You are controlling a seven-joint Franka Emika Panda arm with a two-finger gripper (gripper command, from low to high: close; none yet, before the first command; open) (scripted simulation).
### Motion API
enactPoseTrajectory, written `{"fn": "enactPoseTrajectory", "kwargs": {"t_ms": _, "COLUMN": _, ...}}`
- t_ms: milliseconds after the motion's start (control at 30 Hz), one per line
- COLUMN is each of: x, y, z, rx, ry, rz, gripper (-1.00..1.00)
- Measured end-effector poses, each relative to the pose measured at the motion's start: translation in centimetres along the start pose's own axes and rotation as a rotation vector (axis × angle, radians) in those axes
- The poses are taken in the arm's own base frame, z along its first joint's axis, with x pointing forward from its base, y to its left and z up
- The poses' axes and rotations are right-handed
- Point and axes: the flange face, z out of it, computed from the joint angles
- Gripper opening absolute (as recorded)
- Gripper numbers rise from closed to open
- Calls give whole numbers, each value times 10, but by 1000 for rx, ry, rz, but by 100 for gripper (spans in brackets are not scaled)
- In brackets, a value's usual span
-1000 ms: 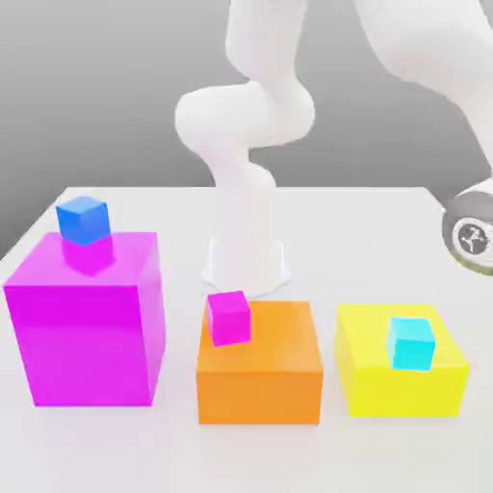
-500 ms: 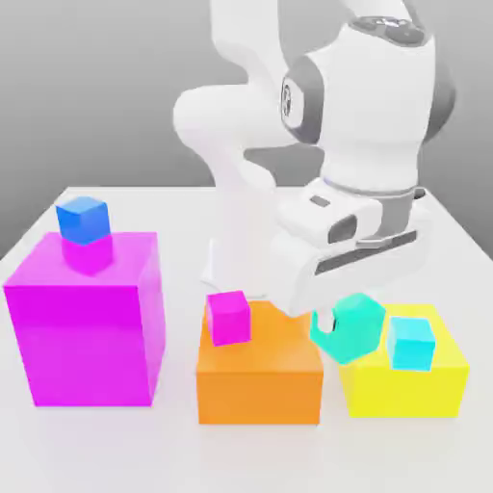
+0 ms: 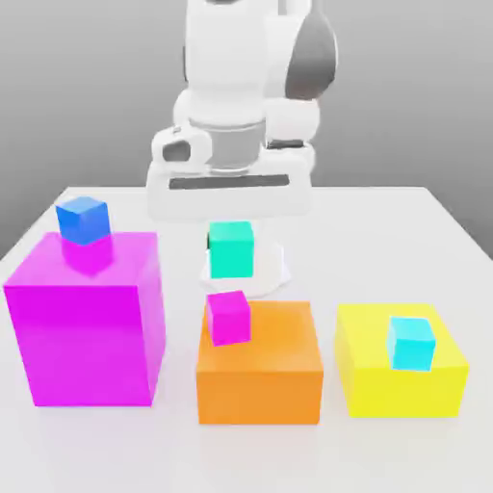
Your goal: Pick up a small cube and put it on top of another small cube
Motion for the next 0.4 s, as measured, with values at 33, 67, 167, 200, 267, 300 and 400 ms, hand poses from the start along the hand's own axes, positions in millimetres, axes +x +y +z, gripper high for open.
{"fn": "enactPoseTrajectory", "kwargs": {"t_ms": 33, "x": 0, "y": 1, "z": 11, "rx": 0, "ry": 0, "rz": 1, "gripper": -100}}
{"fn": "enactPoseTrajectory", "kwargs": {"t_ms": 67, "x": -1, "y": 1, "z": 21, "rx": -1, "ry": 1, "rz": 2, "gripper": -100}}
{"fn": "enactPoseTrajectory", "kwargs": {"t_ms": 167, "x": -1, "y": 2, "z": 30, "rx": -1, "ry": 1, "rz": 2, "gripper": 100}}
{"fn": "enactPoseTrajectory", "kwargs": {"t_ms": 200, "x": -1, "y": 2, "z": 30, "rx": -1, "ry": 1, "rz": 2, "gripper": 100}}
{"fn": "enactPoseTrajectory", "kwargs": {"t_ms": 267, "x": -1, "y": 2, "z": 30, "rx": -1, "ry": 1, "rz": 2, "gripper": 100}}
{"fn": "enactPoseTrajectory", "kwargs": {"t_ms": 300, "x": -2, "y": 2, "z": 34, "rx": -2, "ry": 2, "rz": 3, "gripper": 100}}
{"fn": "enactPoseTrajectory", "kwargs": {"t_ms": 400, "x": 0, "y": 1, "z": 15, "rx": -3, "ry": 3, "rz": 3, "gripper": 100}}
